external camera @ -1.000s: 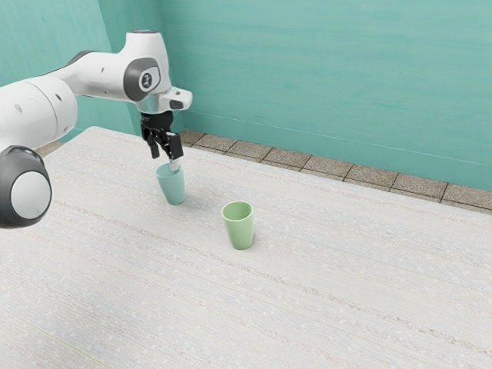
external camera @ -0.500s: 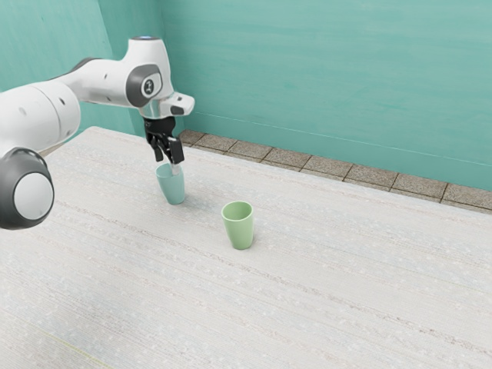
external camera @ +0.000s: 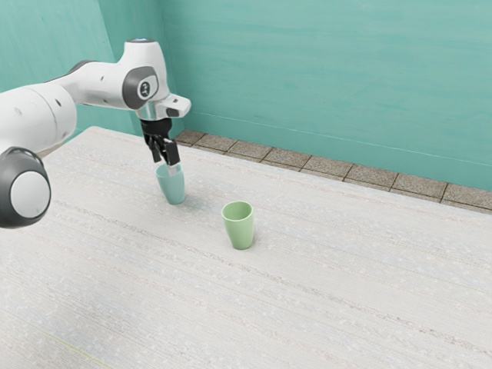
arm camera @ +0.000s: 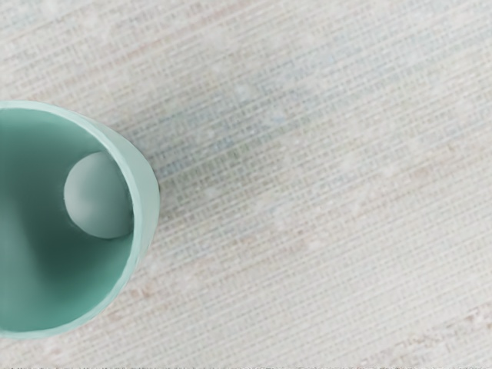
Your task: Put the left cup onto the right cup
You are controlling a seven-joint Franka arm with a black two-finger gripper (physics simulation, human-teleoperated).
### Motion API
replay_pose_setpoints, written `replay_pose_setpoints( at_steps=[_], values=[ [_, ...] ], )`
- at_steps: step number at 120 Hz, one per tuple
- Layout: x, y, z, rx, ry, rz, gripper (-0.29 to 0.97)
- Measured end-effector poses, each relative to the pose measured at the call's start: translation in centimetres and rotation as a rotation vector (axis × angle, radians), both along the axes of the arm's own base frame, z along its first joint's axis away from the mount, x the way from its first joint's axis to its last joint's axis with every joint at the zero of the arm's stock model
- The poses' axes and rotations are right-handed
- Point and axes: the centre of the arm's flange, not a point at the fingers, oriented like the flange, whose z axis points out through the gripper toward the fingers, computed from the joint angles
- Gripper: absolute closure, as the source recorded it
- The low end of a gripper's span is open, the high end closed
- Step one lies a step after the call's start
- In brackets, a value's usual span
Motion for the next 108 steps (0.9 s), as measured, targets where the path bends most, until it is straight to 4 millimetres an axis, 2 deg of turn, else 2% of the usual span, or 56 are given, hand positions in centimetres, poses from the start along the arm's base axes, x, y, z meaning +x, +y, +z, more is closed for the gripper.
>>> replay_pose_setpoints(
  at_steps=[40,108],
  values=[
    [0.4,0.5,-1.4,0.001,0.0,-0.014,0.0],
    [1.3,-0.2,-2.7,0.007,-0.011,-0.055,0.0]
  ],
)
